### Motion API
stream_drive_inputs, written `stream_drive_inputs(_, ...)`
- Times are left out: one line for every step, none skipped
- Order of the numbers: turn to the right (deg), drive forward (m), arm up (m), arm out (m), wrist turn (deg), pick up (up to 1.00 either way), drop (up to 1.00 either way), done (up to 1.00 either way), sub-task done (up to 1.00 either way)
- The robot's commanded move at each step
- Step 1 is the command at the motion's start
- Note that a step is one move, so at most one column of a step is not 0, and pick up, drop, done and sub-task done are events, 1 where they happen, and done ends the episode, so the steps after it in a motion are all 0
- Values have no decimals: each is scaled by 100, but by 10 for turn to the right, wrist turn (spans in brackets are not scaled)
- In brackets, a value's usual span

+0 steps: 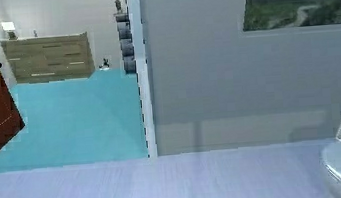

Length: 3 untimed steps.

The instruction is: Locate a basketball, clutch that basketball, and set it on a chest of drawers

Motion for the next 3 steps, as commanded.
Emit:
stream_drive_inputs(-90, 0, 0, 0, 0, 0, 0, 0, 0)
stream_drive_inputs(0, 15, 0, 0, 0, 0, 0, 0, 0)
stream_drive_inputs(-270, 0, 0, 0, 0, 0, 0, 0, 0)
